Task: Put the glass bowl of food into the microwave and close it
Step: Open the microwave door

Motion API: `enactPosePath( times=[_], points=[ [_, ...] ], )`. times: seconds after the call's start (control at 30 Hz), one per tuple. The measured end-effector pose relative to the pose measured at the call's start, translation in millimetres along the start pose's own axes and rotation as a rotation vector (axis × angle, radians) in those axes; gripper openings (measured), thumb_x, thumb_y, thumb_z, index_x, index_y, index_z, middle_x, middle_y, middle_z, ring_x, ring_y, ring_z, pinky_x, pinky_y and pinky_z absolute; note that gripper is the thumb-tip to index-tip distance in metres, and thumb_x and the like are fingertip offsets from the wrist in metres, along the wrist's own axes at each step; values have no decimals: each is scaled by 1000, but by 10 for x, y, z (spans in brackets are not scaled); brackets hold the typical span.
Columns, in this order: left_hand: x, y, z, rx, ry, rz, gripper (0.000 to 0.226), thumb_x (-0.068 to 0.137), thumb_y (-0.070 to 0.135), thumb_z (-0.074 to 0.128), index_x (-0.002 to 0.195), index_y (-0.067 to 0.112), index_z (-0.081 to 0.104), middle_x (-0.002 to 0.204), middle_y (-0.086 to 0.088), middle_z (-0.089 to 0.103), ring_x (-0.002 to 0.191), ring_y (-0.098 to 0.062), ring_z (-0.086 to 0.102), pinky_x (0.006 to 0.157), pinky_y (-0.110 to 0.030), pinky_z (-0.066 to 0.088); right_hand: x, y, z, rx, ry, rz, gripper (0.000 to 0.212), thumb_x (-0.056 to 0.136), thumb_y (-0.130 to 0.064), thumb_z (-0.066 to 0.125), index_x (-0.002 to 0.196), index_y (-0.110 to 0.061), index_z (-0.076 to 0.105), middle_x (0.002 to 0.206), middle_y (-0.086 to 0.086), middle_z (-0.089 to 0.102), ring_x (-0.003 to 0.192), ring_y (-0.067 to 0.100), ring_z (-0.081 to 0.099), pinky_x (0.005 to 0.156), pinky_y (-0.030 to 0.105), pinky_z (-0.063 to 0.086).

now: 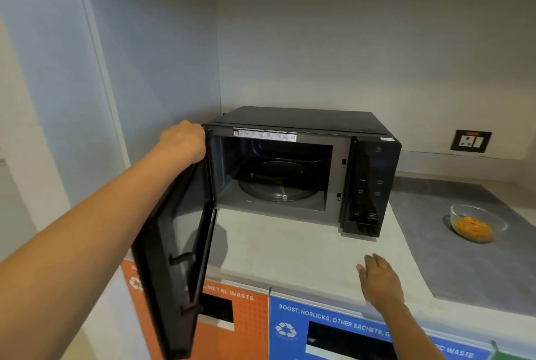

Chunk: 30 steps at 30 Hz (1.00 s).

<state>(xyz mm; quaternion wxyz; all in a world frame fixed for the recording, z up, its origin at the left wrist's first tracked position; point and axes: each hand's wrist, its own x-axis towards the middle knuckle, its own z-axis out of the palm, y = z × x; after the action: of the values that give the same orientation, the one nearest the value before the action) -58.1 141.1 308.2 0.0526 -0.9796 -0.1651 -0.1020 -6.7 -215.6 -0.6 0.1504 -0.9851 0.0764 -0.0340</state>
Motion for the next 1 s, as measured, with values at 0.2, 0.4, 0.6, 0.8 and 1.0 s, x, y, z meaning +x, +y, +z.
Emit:
enactPosePath(
  times=[0.2, 0.4, 0.6, 0.8, 1.0],
  points=[
    [64, -136, 109, 89, 54, -62, 27, 90, 1, 47, 112, 0, 63, 119, -15, 62, 111, -32, 60, 89, -34, 48, 48, -112, -1, 31, 0, -15, 52, 99, -39, 28, 145, -15, 25, 156, 4, 22, 143, 24, 24, 117, 36, 24],
    [161, -160, 288, 210, 94, -131, 24, 85, -4, 55, 105, 0, 67, 109, -15, 68, 101, -35, 66, 84, -45, 57, 124, -244, 22, 93, -10, -18, 52, 99, -38, 27, 145, -15, 23, 156, 4, 21, 143, 24, 23, 117, 36, 23],
    [271, -229, 460, 244, 128, -208, 19, 80, -7, 62, 94, 2, 69, 98, -13, 71, 95, -32, 68, 80, -43, 58, 186, -276, 91, 150, 8, -4, 51, 99, -38, 29, 144, -15, 27, 155, 4, 25, 141, 24, 27, 116, 37, 26],
    [338, -176, 463, 228, 162, -185, 20, 74, -9, 66, 65, 9, 62, 83, -4, 71, 82, -22, 71, 50, -22, 45, 178, -274, 142, 191, 21, 20, 51, 98, -39, 29, 144, -17, 27, 155, 2, 25, 141, 23, 28, 116, 36, 26],
    [371, -131, 457, 292, 171, -188, 20, 79, -5, 63, 94, 6, 72, 96, -9, 74, 89, -26, 71, 79, -35, 60, 169, -259, 135, 172, 8, 14, 52, 98, -40, 28, 145, -18, 24, 156, 1, 22, 142, 23, 26, 117, 36, 25]
  ],
)
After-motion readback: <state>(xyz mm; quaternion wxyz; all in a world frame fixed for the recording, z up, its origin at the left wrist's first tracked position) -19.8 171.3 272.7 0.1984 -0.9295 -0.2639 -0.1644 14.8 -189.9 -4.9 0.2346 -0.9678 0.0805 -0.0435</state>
